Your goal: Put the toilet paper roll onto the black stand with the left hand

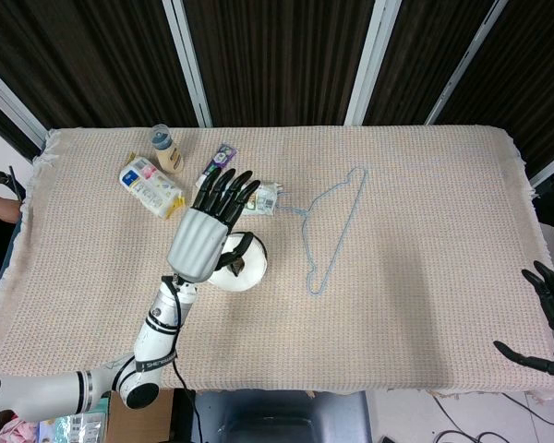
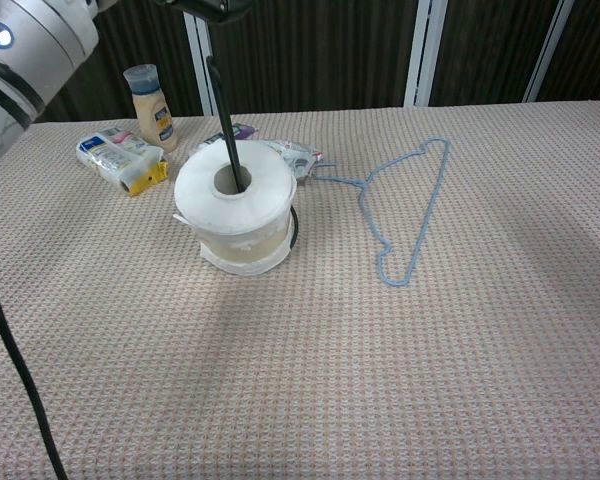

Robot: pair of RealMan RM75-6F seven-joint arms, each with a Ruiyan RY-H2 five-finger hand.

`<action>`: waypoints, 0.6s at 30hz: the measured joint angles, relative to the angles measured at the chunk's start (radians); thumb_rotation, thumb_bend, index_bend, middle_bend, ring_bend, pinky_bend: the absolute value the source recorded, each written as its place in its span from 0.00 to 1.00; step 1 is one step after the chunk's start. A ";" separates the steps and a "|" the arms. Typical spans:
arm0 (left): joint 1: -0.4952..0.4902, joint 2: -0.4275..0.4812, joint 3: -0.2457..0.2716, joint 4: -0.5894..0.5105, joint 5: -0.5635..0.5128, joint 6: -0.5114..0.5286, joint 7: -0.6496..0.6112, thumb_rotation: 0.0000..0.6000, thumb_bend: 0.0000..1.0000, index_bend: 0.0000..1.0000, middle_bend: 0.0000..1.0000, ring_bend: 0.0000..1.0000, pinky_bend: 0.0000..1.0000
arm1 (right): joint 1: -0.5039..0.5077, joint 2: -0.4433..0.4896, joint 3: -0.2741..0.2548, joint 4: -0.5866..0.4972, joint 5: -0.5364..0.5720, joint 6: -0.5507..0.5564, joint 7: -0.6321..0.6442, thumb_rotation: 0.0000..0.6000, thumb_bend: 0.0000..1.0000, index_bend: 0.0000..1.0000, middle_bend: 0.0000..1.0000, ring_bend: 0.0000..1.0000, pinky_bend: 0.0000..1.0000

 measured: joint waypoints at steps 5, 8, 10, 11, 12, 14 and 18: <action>0.053 0.067 0.051 -0.094 0.041 0.025 -0.033 1.00 0.40 0.02 0.02 0.00 0.02 | 0.000 -0.004 0.000 0.000 -0.002 0.000 -0.011 1.00 0.16 0.00 0.00 0.00 0.00; 0.122 0.142 0.125 -0.150 0.090 0.058 -0.072 1.00 0.40 0.01 0.01 0.00 0.02 | 0.000 -0.008 -0.002 -0.003 -0.008 0.000 -0.027 1.00 0.16 0.00 0.00 0.00 0.00; 0.183 0.197 0.191 -0.173 0.133 0.095 -0.118 1.00 0.40 0.01 0.01 0.00 0.02 | 0.000 -0.013 -0.004 -0.006 -0.013 -0.001 -0.044 1.00 0.16 0.00 0.00 0.00 0.00; 0.210 0.221 0.221 -0.178 0.152 0.113 -0.143 1.00 0.40 0.01 0.01 0.00 0.02 | 0.000 -0.015 -0.005 -0.007 -0.015 -0.002 -0.053 1.00 0.16 0.00 0.00 0.00 0.00; 0.248 0.251 0.261 -0.180 0.177 0.140 -0.179 1.00 0.40 0.00 0.00 0.00 0.02 | 0.000 -0.018 -0.006 -0.009 -0.017 -0.004 -0.062 1.00 0.16 0.00 0.00 0.00 0.00; 0.308 0.291 0.320 -0.172 0.211 0.183 -0.230 1.00 0.39 0.00 0.00 0.00 0.02 | 0.001 -0.024 -0.008 -0.014 -0.019 -0.009 -0.082 1.00 0.16 0.00 0.00 0.00 0.00; 0.439 0.335 0.415 -0.078 0.253 0.269 -0.314 1.00 0.40 0.00 0.00 0.00 0.02 | 0.005 -0.038 -0.009 -0.023 -0.019 -0.022 -0.123 1.00 0.16 0.00 0.00 0.00 0.00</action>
